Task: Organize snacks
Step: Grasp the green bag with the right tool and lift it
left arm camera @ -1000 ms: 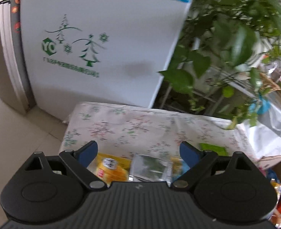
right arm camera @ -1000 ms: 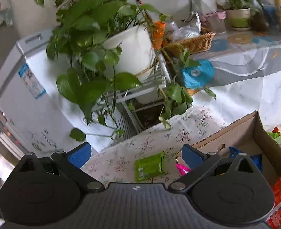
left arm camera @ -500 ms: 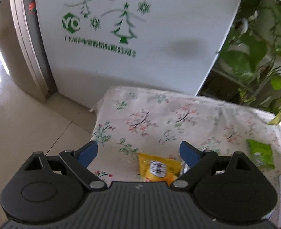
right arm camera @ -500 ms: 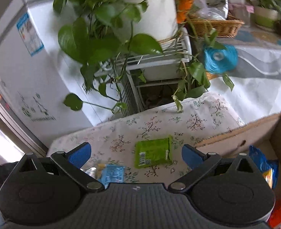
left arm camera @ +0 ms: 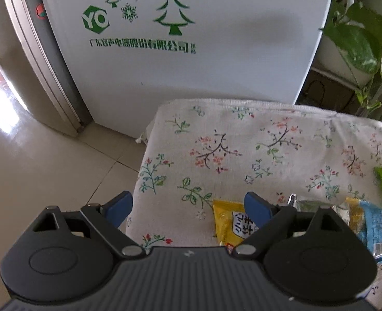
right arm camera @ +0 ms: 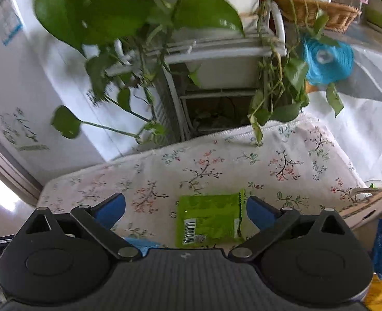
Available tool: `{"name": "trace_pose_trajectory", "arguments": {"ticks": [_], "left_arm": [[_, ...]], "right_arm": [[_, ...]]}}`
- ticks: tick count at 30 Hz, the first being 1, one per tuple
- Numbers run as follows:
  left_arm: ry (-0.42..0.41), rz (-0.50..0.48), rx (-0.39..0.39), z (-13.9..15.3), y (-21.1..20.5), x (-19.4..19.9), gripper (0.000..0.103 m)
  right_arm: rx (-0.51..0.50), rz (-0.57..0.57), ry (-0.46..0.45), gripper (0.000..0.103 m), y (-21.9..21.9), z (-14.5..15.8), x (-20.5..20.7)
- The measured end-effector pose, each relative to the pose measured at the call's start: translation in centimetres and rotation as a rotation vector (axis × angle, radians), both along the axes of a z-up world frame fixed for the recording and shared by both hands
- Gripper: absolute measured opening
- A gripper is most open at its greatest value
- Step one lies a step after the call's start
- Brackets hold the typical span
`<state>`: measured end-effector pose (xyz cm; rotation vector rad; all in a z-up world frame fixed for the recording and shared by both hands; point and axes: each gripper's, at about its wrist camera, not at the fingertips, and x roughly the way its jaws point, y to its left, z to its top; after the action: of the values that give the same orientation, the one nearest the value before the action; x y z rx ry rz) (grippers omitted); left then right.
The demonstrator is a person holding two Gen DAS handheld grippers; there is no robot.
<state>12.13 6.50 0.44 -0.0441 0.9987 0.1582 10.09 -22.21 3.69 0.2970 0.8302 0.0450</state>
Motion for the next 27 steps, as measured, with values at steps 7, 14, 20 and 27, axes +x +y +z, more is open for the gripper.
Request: {"name": "trace_pose_trajectory", "arguments": {"ticks": [7,14,20,27], "left_arm": [[0.042,-0.029,0.02,-0.9,-0.3,-0.4,0.093],[0.083,-0.056,-0.024,-1.0,-0.4,-0.9,0.093],[0.084,-0.116,-0.012,-0.9,-1.3,-1.8,0.093],[0.074,-0.192,-0.024,-0.5,-1.3,-2.4,0.083]], "right_arm": [[-0.161,0.027,0.01,0.09,2.2,-1.5,2.5],[-0.264,0.065,0.028,0.083,3.6,-3.5,4.0],[-0.262,0.032,0.108,0.082,2.8,-5.4,4.5],[-0.246,0.092,0.125,0.078,3.6,-5.2,2.4]]}}
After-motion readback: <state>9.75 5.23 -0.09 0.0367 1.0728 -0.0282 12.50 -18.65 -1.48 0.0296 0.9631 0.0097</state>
